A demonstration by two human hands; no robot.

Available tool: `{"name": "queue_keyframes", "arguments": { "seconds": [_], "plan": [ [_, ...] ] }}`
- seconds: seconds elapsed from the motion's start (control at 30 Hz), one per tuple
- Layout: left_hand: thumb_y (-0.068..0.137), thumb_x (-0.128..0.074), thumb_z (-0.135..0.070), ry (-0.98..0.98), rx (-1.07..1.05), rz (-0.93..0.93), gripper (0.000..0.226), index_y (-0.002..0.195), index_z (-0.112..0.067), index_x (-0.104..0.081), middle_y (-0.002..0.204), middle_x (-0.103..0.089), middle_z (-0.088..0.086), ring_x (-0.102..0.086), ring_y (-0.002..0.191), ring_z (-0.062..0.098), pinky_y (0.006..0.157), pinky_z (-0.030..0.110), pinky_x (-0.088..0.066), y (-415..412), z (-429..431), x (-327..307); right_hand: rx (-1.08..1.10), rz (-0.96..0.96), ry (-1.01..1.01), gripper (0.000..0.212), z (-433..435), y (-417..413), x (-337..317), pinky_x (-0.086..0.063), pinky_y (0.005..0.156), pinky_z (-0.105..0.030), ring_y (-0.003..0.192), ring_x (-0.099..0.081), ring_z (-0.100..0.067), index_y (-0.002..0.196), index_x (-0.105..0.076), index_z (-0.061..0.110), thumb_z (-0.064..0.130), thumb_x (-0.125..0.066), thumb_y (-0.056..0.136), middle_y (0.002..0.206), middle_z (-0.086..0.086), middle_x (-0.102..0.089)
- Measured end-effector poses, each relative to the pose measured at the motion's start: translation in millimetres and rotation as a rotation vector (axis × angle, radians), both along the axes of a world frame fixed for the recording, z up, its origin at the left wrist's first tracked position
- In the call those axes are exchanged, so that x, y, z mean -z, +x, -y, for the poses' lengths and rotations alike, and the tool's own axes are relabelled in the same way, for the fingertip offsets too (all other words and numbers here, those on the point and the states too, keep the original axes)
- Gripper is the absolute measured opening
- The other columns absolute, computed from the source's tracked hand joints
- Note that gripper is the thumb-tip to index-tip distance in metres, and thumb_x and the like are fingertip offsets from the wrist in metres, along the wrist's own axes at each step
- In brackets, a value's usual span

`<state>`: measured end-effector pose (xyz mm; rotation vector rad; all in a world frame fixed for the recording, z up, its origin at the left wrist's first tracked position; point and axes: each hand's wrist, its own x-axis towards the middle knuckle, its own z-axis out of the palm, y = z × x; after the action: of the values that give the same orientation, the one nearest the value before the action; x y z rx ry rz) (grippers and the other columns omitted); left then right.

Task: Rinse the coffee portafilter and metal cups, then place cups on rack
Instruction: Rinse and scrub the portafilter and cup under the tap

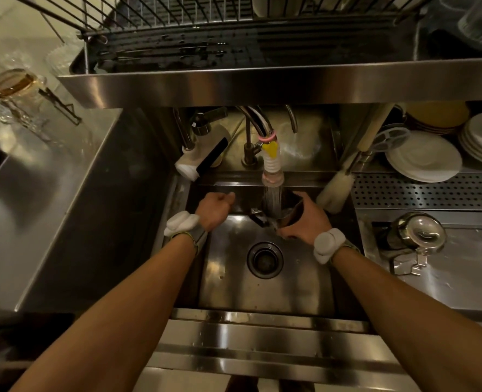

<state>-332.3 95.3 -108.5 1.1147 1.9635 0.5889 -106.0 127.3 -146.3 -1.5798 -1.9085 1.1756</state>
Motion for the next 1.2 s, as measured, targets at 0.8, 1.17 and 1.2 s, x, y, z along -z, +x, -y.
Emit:
{"name": "queue_keyframes", "arguments": {
  "seconds": [0.8,1.17,1.2],
  "plan": [
    [0.095,-0.045,-0.038,-0.022,0.087,-0.076,0.038,0.087,-0.009,-0.069,0.097,-0.069,0.015,-0.063,0.098,0.032,0.082,0.032,-0.044,1,0,11,-0.091,0.095,-0.042,0.101,2,2,-3,-0.042,0.095,-0.030,0.118,-0.050,-0.025,0.136,-0.037,0.020,0.019,-0.089,0.049,0.128,-0.006,-0.054],
    [0.099,-0.041,-0.035,0.002,0.096,0.033,0.040,0.102,-0.008,-0.070,0.106,-0.070,0.016,-0.063,0.105,0.031,0.093,0.033,-0.045,6,0,9,0.033,-0.059,-0.113,0.099,3,-2,-4,-0.038,0.089,-0.021,0.117,-0.052,-0.020,0.132,-0.040,0.018,0.021,-0.091,0.047,0.127,-0.002,-0.056],
    [0.098,-0.041,-0.037,-0.003,0.101,0.041,0.041,0.100,-0.008,-0.070,0.105,-0.069,0.018,-0.063,0.105,0.032,0.094,0.035,-0.044,8,0,9,0.022,-0.066,-0.115,0.099,5,-4,-5,-0.038,0.089,-0.021,0.116,-0.052,-0.019,0.132,-0.040,0.018,0.022,-0.091,0.047,0.126,-0.002,-0.057]
  ]
}}
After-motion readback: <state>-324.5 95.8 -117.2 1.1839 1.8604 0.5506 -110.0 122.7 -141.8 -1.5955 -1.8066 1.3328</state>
